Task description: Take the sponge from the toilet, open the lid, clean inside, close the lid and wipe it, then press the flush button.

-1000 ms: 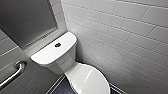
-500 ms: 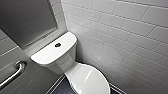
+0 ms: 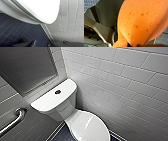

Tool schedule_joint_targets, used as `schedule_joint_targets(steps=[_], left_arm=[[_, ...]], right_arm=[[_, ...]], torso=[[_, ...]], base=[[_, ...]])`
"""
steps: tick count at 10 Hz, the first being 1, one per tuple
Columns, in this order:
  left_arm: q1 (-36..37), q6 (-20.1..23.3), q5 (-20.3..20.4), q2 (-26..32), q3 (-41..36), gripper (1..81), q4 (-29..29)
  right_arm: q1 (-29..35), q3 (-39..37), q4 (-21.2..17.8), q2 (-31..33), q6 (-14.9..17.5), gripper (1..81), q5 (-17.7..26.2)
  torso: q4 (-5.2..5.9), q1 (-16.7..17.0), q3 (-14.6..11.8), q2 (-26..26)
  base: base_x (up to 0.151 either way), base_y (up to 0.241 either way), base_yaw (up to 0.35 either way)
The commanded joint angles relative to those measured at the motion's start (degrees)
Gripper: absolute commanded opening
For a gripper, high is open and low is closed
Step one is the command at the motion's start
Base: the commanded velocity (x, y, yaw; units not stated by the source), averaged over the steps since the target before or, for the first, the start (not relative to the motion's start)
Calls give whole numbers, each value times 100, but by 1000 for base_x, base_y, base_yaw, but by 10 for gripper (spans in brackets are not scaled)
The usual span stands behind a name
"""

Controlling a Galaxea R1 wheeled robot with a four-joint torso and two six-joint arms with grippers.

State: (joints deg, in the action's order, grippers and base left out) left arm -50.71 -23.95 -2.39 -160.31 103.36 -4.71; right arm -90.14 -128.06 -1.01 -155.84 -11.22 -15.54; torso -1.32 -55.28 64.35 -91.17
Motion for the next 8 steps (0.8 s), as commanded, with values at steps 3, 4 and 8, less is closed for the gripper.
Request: schedule_joint_targets(steps=[3, 4, 8], left_arm=[[435, -275, 511, -151, 263, 811, 84], [426, -364, 538, -195, 438, 811, 84], [487, -461, 836, -257, 563, 811, 84]], right_arm=[[-176, -34, 172, 16, 14, 10, 412], [-176, -25, 171, -2, 5, 10, 412], [-176, -51, 145, -55, 5, 10, 421]], torso=[[0, 0, 0, 0], [0, 0, 0, 0], [0, 0, 0, 0]], base=[[0, 0, 0], [0, 0, 0], [0, 0, 0]])
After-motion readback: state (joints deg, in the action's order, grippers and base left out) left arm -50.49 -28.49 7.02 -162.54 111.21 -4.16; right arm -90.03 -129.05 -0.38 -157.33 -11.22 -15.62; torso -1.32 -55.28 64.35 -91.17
